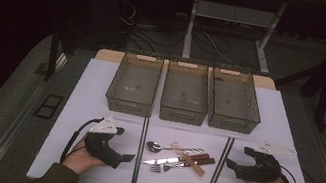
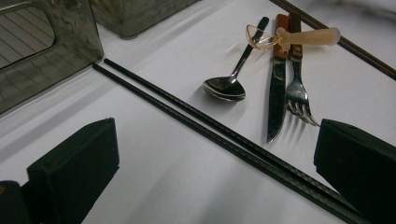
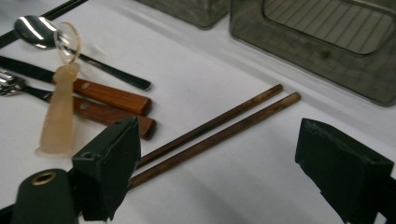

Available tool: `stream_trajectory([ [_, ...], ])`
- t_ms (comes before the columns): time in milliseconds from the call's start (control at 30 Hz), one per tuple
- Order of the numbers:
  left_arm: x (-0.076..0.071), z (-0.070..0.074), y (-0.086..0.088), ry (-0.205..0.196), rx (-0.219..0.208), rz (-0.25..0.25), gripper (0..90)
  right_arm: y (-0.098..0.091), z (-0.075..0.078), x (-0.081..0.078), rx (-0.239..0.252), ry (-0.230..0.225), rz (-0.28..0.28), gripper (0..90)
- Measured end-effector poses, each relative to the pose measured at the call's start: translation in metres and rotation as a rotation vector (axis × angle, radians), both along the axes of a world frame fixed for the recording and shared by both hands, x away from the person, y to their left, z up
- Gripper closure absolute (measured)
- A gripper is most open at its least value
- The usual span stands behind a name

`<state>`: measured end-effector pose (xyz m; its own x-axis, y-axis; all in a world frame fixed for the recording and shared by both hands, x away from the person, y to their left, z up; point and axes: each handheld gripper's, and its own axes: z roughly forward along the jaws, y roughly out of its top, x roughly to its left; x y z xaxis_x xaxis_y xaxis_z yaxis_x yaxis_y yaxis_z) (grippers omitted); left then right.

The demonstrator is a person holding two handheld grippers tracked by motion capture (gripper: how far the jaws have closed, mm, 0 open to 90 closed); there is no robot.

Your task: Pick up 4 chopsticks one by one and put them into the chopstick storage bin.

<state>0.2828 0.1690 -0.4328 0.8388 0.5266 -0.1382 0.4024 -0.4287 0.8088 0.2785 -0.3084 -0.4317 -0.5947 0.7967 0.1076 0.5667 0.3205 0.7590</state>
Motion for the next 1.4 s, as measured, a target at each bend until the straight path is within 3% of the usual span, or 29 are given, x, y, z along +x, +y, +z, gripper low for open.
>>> stream_trajectory([
  [267,0.000,-0.001,-0.002,0.006,-0.002,0.002,0.0,-0.006,0.002,0.007,0.003,0.004,-0.022,33.7],
  [300,0.000,-0.001,-0.002,0.005,-0.001,0.002,0.0,-0.007,0.002,0.010,0.000,0.005,-0.028,42.5],
  [367,0.000,-0.001,-0.002,0.005,-0.002,0.004,0.0,-0.007,0.002,0.013,-0.009,0.001,-0.036,48.7],
  [833,0.000,-0.001,-0.001,0.008,-0.002,0.004,0.0,-0.005,-0.004,0.043,-0.053,0.057,-0.094,85.7],
  [1067,0.000,-0.001,-0.001,0.004,-0.004,0.005,0.0,-0.007,-0.012,0.062,-0.061,0.086,-0.103,89.9],
  [1400,0.001,-0.001,-0.001,0.008,-0.008,0.008,0.0,-0.006,-0.018,0.071,-0.075,0.104,-0.120,89.8],
])
